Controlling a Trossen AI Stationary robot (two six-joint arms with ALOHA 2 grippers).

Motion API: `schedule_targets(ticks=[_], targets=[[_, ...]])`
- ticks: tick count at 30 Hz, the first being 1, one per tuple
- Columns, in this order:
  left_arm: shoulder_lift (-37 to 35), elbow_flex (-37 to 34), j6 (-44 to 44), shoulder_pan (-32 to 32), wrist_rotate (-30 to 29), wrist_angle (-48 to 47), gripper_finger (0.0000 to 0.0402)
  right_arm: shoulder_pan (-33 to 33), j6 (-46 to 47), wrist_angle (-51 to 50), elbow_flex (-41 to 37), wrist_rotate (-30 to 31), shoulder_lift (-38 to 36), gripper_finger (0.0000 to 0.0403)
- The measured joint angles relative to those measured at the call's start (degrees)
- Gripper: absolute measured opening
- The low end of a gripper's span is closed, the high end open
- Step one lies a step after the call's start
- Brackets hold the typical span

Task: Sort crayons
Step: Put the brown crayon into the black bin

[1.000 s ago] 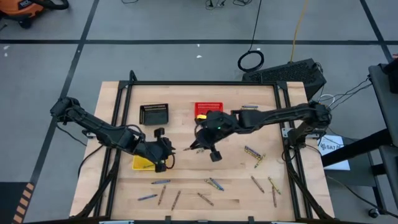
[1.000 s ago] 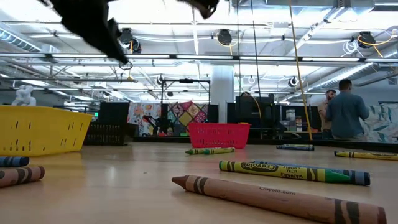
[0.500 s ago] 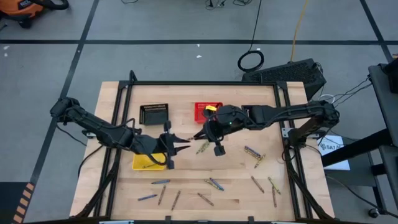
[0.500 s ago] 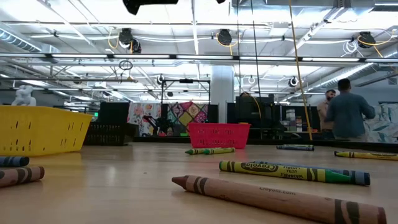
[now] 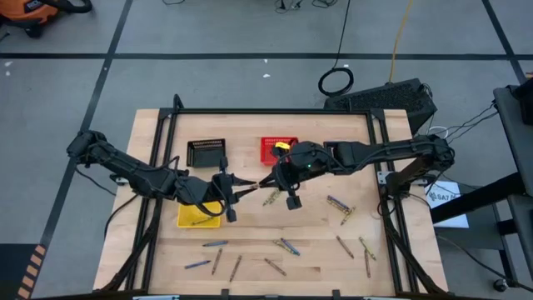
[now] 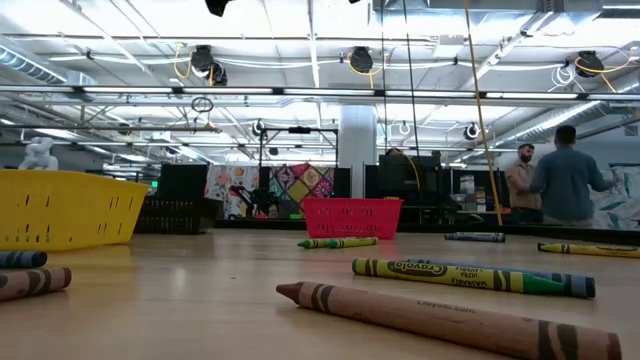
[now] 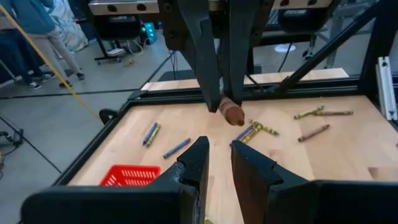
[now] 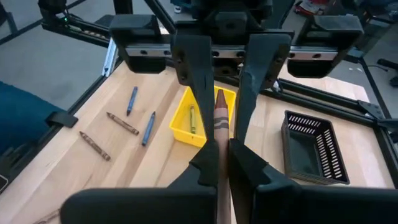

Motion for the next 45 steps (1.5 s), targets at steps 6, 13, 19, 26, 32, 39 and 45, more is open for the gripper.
schedule_targets(ticks=[6, 13, 19, 26, 32, 39, 45], targets=[[0.0, 0.0, 0.75, -0.04, 0.58, 0.05, 0.007, 0.02, 0.25, -0.04, -0.02, 0.01, 0.0, 0.0], [-0.46, 0.0, 1.39, -0.04, 0.86, 0.95, 0.007, 0.02, 0.4, -0.37, -0.02, 0.09, 0.0, 0.0], [-0.76, 0.0, 1.53, -0.04, 1.01, 2.2, 0.007, 0.02, 0.82, -0.42, -0.02, 0.11, 0.0, 0.0], [-0.76, 0.0, 1.5, -0.04, 4.26, 3.72, 0.007, 0.02, 1.07, -0.4, -0.02, 0.13, 0.04, 0.0], [-0.76, 0.0, 2.64, 0.02, 4.87, 4.68, 0.007, 0.02, 1.07, -0.44, -0.02, 0.09, 0.07, 0.0], [-0.76, 0.0, 2.84, 0.02, 5.2, 4.64, 0.007, 0.02, 1.07, -0.46, -0.02, 0.07, 0.07, 0.0], [-0.76, 0.0, 2.84, 0.35, 5.24, 4.86, 0.0065, 0.02, 1.07, -0.43, -0.02, 0.09, 0.07, 0.0]])
